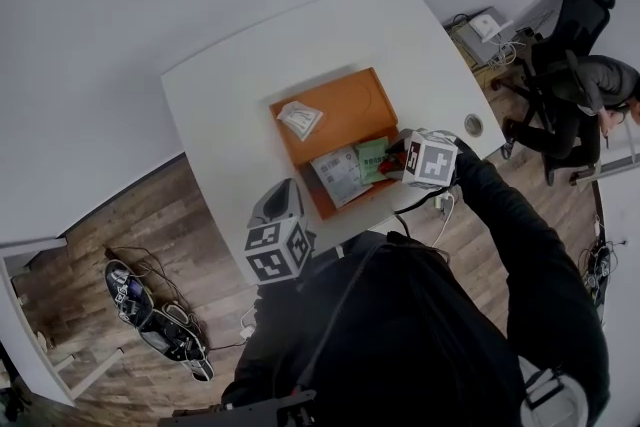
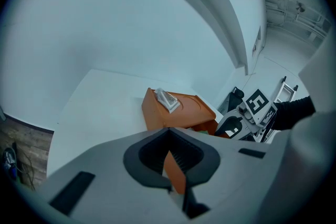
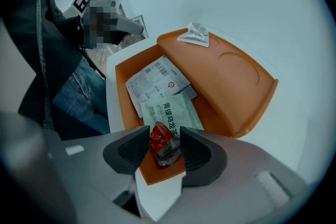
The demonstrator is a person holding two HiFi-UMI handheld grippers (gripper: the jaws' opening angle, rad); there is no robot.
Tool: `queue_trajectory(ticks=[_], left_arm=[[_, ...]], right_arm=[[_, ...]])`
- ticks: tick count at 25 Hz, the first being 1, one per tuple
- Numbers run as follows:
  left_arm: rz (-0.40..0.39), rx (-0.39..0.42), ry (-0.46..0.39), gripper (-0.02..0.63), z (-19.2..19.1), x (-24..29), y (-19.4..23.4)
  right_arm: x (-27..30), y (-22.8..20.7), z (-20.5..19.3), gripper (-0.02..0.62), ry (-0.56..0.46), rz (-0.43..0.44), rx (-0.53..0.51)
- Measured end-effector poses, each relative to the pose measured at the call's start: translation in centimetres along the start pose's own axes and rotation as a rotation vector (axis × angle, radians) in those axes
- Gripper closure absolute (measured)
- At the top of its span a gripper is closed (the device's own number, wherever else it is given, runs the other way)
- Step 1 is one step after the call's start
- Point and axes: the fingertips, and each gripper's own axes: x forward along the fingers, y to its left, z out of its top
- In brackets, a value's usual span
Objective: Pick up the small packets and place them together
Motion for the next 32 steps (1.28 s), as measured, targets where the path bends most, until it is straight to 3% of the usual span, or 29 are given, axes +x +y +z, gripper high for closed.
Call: queue_trajectory(ticks=[4, 26, 32], left_arm=[[0.005, -0.005, 0.002, 0.607, -0.1, 0.1, 0.1], [0.002, 0.005, 0.005, 0.607, -0.1, 0.1, 0.0], [0.005, 0.000, 0.004, 0.607, -0.2, 0.0, 0.1]], right_arm=[[0.9, 0.1, 0.0, 0.442, 0.039, 0.022, -0.041], [2.9, 0.3, -1.2, 0.551, 0.304, -0.067, -0.325], [1.9, 0.5, -0.6, 0.572, 0.241, -0.063, -0.274]])
